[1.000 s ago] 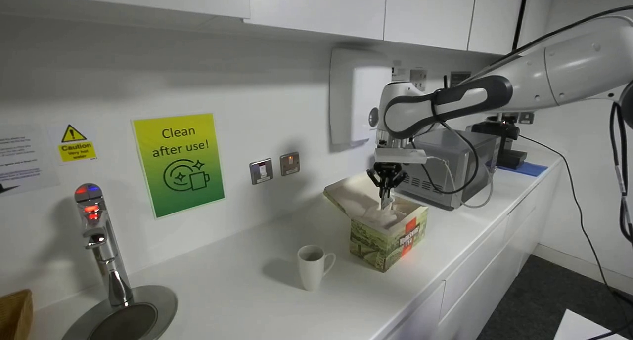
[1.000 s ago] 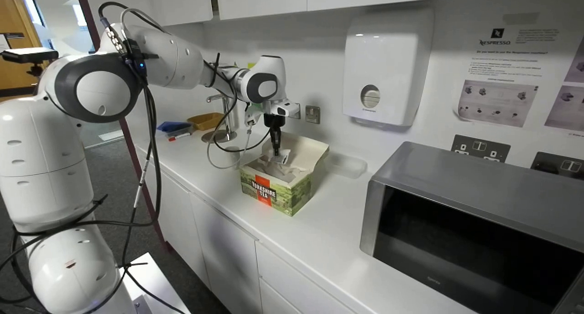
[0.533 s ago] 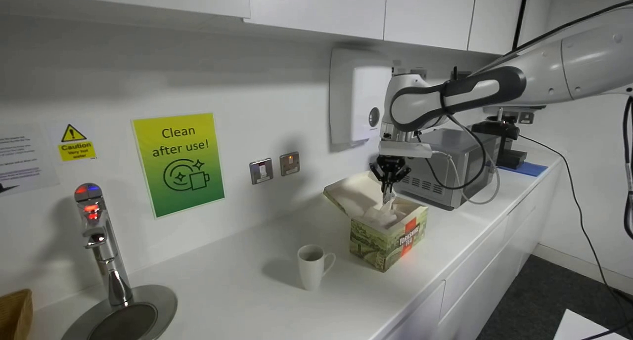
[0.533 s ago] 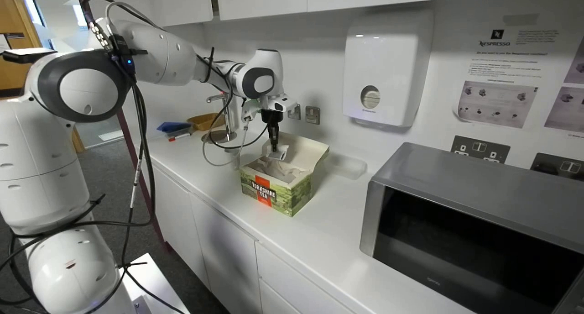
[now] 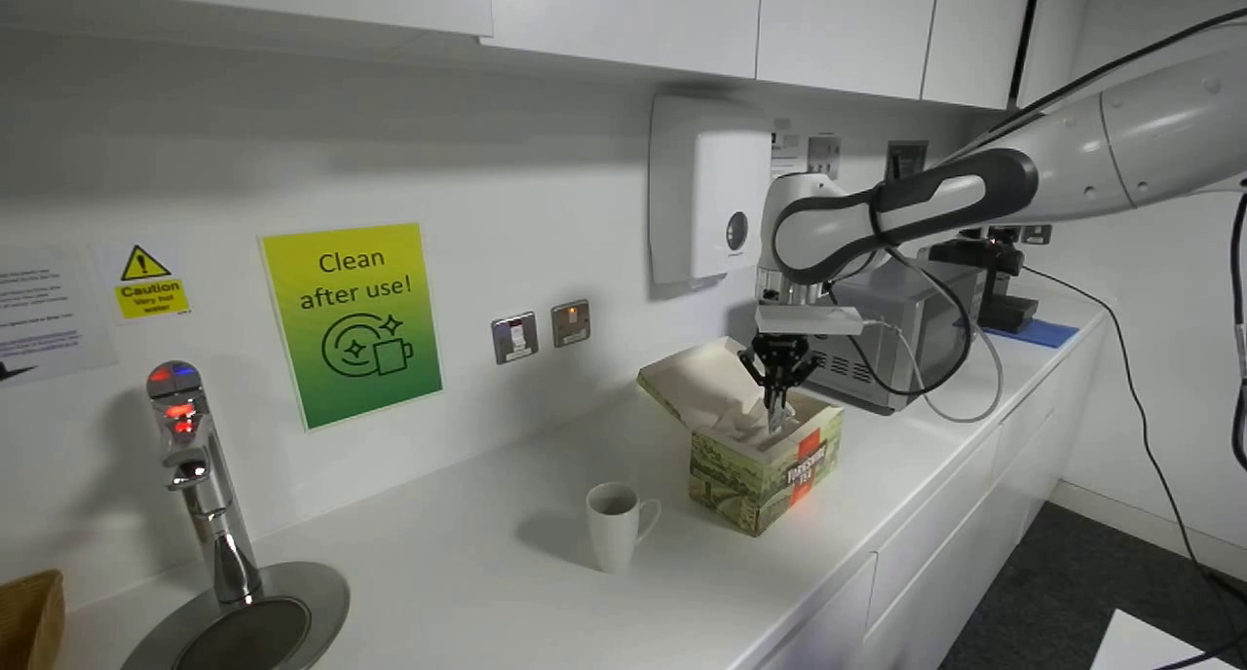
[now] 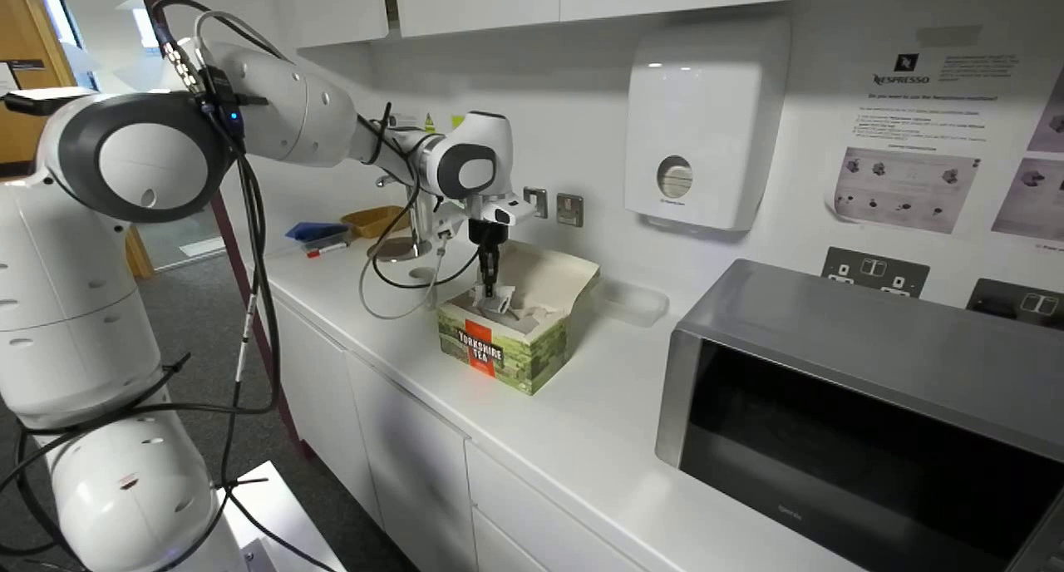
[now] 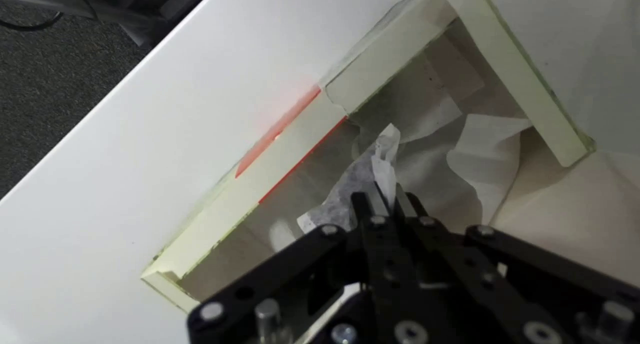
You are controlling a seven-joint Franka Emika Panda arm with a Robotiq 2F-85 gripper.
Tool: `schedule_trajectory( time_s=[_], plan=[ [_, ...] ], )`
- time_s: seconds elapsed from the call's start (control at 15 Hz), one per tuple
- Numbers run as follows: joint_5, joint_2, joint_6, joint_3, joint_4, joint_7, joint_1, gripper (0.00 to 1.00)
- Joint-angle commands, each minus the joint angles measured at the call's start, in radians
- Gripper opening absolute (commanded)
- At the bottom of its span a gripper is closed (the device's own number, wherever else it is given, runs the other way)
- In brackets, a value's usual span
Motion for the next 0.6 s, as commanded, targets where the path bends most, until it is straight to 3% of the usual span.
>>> schedule_trajectory(
  time_s=[0.0,0.53],
  plan=[
    [0.033,-0.044,-0.001,0.004,-0.054,-0.042,-0.003,0.32],
    [0.035,-0.045,-0.009,0.015,-0.066,-0.045,0.003,0.91]
  ],
)
